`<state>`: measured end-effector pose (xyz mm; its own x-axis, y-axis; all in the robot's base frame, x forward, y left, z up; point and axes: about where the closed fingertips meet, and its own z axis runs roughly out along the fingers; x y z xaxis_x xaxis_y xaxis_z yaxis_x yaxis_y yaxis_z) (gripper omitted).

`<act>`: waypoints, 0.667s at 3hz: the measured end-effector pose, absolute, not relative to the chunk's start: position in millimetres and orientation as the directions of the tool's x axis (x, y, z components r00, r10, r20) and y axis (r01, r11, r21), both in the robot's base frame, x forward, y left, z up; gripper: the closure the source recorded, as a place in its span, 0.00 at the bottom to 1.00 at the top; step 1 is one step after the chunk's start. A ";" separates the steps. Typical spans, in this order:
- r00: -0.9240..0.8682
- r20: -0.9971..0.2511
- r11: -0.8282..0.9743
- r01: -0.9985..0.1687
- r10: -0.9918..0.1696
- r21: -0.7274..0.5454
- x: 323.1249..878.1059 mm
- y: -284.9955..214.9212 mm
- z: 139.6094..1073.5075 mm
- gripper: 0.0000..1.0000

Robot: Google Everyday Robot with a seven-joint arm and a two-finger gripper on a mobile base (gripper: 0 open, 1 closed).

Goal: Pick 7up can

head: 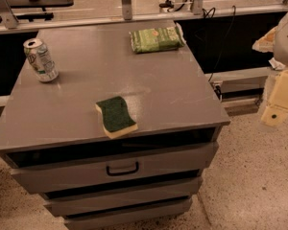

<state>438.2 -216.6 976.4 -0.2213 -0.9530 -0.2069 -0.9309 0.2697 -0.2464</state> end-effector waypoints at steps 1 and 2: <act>-0.221 -0.207 0.270 -0.931 -0.953 -0.247 438.2 -216.6 976.5 0.00; -0.203 -0.260 0.269 -0.930 -0.944 -0.252 455.1 -198.2 971.3 0.00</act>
Offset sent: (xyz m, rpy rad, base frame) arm 0.0447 0.0472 -0.0177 0.1366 -0.0356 0.0390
